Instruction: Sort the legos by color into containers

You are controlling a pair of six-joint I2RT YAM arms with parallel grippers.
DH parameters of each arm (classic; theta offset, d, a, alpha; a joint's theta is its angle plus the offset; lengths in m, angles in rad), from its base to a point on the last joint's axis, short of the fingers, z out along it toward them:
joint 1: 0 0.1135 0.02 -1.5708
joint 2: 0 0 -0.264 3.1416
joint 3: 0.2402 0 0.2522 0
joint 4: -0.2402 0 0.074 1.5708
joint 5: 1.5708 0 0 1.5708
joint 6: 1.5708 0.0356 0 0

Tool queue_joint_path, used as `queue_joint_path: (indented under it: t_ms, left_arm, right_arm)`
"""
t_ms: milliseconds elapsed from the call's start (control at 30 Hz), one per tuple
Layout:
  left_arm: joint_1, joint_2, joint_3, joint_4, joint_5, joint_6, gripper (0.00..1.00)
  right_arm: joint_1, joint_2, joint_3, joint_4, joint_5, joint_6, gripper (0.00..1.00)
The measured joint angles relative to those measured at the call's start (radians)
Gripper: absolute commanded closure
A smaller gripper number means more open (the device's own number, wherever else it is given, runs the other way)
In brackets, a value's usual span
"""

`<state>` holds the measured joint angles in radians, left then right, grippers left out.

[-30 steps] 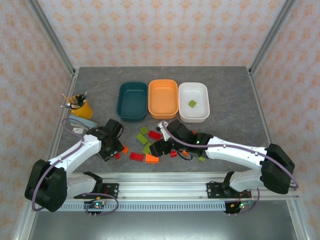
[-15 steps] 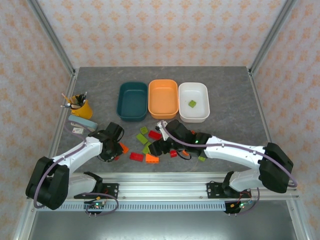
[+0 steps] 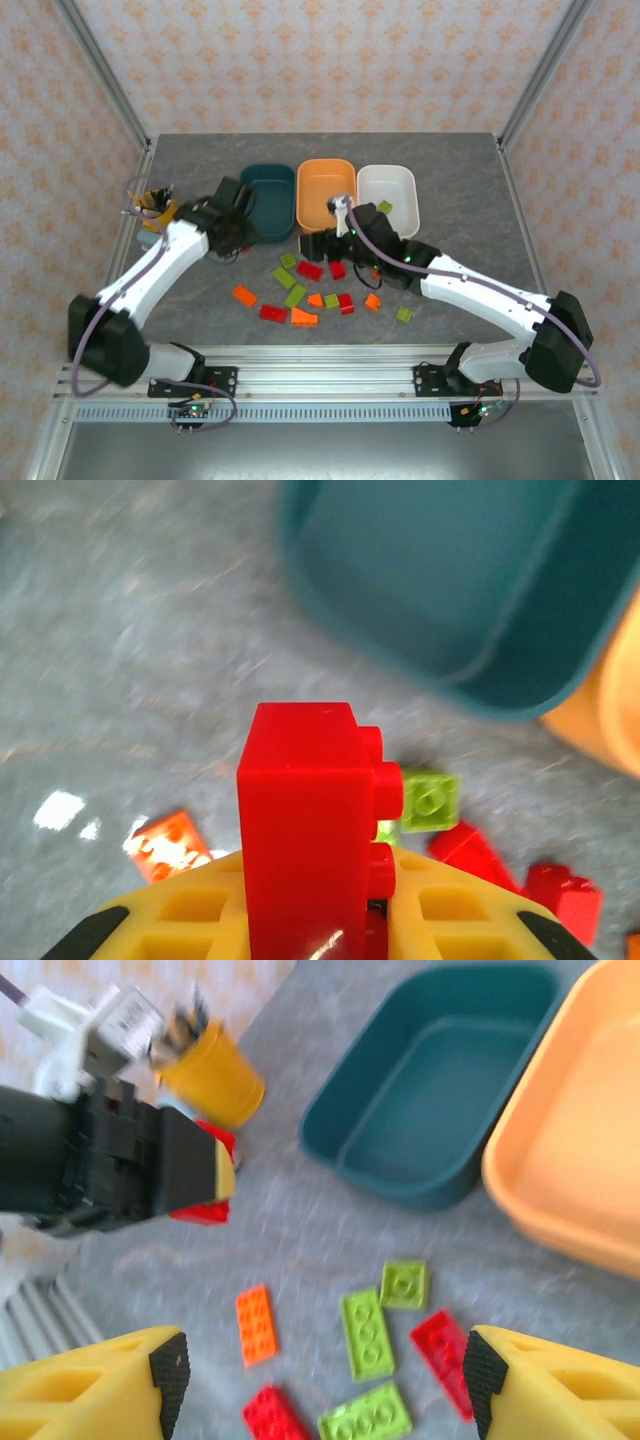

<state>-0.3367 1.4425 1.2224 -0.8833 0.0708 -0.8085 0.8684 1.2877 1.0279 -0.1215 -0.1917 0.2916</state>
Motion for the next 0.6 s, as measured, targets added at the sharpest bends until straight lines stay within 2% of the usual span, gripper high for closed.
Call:
queue_joint_path:
  t_ms: [200, 400, 467, 600]
  left_arm:
    - [0.033, 0.415, 0.405, -0.024, 0.011, 0.109, 0.76]
    - [0.078, 0.721, 0.675, -0.067, 0.026, 0.190, 0.74]
    - [0.091, 0.776, 0.702, -0.080, 0.027, 0.208, 0.70]
    - [0.108, 0.818, 0.703, -0.109, 0.037, 0.232, 0.52]
  right_arm:
    - [-0.095, 0.017, 0.085, -0.001, 0.057, 0.058, 0.25]
    - [-0.139, 0.018, 0.085, -0.032, 0.066, 0.111, 0.25]
    - [-0.141, 0.017, 0.084, -0.047, 0.066, 0.121, 0.25]
    - [-0.141, -0.006, 0.059, -0.080, 0.079, 0.137, 0.25]
